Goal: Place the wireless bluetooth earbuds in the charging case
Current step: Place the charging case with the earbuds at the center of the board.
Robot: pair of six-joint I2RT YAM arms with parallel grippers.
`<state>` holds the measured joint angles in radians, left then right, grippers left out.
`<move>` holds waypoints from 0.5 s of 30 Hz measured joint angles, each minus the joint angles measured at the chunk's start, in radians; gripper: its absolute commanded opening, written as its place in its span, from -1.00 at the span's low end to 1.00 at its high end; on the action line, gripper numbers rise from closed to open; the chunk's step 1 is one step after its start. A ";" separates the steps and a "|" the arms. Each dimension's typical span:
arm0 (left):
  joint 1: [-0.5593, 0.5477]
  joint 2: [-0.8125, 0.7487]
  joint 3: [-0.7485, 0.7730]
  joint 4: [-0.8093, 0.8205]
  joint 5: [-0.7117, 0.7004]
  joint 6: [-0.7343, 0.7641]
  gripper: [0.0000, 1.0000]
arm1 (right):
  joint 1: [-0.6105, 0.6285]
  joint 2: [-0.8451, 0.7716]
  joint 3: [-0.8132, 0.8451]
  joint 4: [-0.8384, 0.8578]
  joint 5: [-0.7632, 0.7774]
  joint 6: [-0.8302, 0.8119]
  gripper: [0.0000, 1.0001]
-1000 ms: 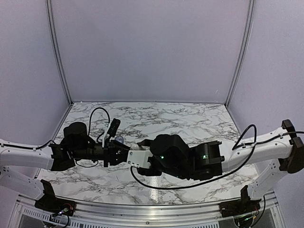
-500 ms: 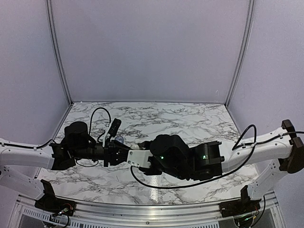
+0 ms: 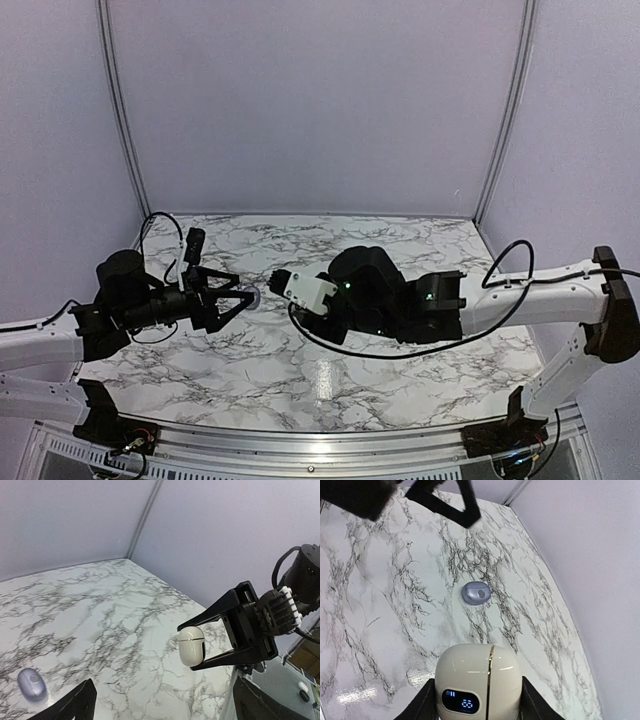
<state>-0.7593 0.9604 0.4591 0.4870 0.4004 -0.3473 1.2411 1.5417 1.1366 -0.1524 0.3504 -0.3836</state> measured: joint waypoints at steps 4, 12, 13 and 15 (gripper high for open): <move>0.034 -0.079 -0.022 -0.087 -0.217 -0.033 0.98 | -0.085 0.098 0.085 -0.016 -0.082 0.138 -0.39; 0.084 -0.045 0.079 -0.339 -0.508 -0.105 0.98 | -0.193 0.439 0.327 -0.066 -0.180 0.439 -0.38; 0.084 -0.045 0.082 -0.350 -0.528 -0.114 0.98 | -0.205 0.473 0.349 -0.077 -0.189 0.472 -0.37; 0.084 -0.046 0.082 -0.366 -0.560 -0.126 0.98 | -0.227 0.537 0.401 -0.101 -0.195 0.543 -0.30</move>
<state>-0.6750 0.9146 0.5415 0.1207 -0.1600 -0.4728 1.0142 2.0785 1.5372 -0.2539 0.1558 0.1593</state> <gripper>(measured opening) 0.989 0.475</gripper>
